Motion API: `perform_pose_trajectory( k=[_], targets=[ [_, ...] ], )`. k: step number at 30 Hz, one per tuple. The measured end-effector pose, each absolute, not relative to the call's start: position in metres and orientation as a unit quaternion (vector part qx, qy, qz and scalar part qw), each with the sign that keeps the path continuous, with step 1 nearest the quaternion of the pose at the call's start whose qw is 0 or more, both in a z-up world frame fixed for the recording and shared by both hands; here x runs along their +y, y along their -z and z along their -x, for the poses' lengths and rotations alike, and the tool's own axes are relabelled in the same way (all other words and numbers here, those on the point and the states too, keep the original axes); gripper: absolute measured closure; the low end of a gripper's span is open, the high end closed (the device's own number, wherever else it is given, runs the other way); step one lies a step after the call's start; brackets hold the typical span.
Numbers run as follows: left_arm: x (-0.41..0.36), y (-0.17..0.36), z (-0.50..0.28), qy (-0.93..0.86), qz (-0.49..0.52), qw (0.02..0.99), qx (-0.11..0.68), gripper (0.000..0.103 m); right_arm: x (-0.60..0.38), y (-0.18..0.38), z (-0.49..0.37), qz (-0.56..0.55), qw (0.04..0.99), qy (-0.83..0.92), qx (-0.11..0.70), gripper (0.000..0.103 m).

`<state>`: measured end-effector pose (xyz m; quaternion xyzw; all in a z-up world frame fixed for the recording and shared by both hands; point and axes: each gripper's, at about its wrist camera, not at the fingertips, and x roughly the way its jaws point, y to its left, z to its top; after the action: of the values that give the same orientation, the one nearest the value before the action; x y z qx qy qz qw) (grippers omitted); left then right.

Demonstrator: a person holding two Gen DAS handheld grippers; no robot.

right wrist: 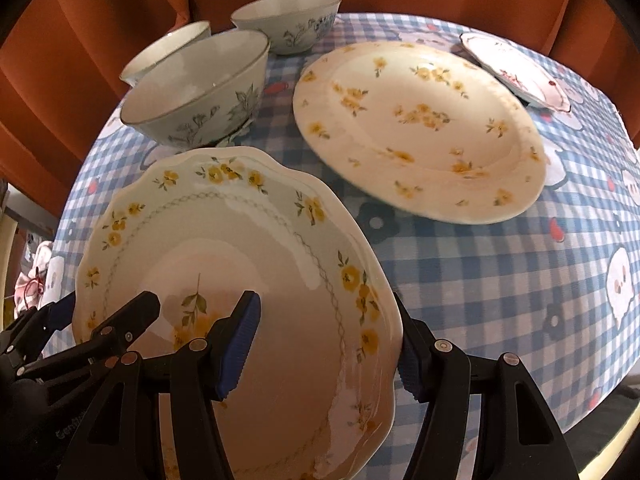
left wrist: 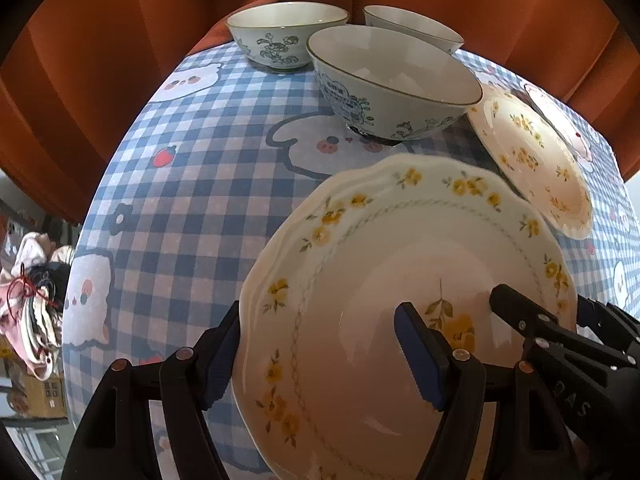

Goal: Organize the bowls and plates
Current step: 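Lift the scalloped plate with both tools and carry it toward the bowls, then lower the scalloped plate onto the cloth beside the bowls and open both tools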

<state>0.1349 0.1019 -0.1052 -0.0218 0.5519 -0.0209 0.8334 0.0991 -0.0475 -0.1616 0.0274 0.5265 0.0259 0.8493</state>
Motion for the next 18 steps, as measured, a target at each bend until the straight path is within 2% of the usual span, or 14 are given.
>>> perform_pose_trajectory(
  k=[13,18],
  targets=[
    [0.099,0.107,-0.143,0.010,0.000,0.836,0.549,0.030,-0.044,0.167,-0.106,-0.030,0.856,-0.014,0.516,0.037],
    [0.099,0.092,-0.134,0.006,-0.001,0.846,0.533,0.025,-0.045,0.165,-0.108,-0.029,0.852,-0.023,0.522,0.036]
  ],
)
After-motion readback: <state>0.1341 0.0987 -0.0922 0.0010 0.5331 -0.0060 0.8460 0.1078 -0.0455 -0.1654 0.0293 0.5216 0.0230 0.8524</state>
